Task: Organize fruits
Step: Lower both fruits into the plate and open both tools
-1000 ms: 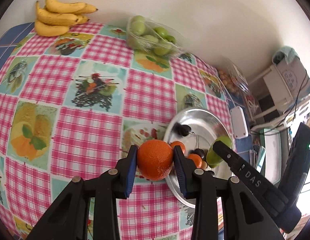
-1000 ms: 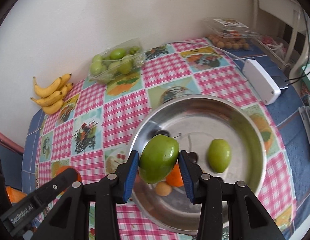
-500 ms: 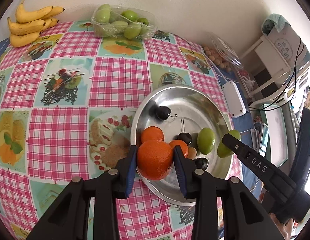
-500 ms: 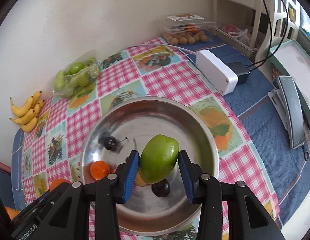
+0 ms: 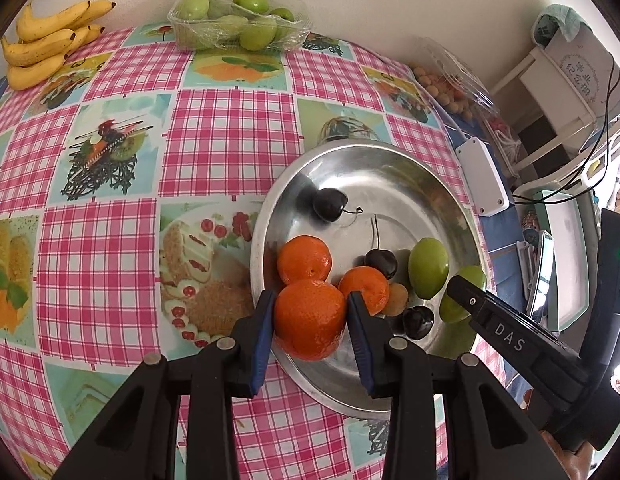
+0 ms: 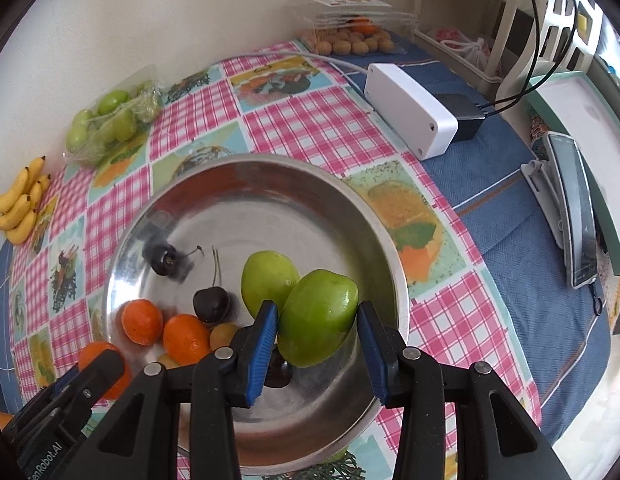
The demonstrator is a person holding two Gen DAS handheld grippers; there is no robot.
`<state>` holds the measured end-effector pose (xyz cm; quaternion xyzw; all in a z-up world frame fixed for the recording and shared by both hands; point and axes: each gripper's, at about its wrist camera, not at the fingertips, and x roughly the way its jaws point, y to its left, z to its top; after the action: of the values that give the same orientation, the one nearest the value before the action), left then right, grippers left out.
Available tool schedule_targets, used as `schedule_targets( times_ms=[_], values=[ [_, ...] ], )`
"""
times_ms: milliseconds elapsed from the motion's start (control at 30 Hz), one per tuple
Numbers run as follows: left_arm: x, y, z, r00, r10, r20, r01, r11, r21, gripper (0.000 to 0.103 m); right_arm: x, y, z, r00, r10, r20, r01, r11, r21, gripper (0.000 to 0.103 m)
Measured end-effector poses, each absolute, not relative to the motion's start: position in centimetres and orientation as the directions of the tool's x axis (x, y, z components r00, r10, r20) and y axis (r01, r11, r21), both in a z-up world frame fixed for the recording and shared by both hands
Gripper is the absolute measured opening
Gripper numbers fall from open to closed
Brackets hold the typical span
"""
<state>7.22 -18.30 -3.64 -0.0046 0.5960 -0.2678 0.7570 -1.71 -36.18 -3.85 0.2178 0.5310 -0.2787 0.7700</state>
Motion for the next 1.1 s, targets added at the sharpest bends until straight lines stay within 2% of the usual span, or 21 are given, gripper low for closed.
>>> schedule_targets(
  times_ms=[467,867,1100],
  values=[
    [7.2,-19.4,-4.7,0.131,-0.396,-0.909,0.411,0.856,-0.314,0.037,-1.5,-36.1,-4.8,0.243,-0.191,-0.951,0.660,0.751,0.018,0.044],
    [7.3,-18.4,-3.5,0.146,-0.422,-0.895,0.392,0.855,-0.339,0.037,-1.5,-36.0,-3.3,0.295,-0.206,-0.933,0.654,0.755,0.040,0.047],
    [8.0,-16.4,-2.4,0.198,-0.388,-0.900,0.344,0.887,-0.307,0.037,-1.0,-35.2,-2.4,0.337,-0.194,-0.921,0.628,0.775,0.067,0.047]
  ],
)
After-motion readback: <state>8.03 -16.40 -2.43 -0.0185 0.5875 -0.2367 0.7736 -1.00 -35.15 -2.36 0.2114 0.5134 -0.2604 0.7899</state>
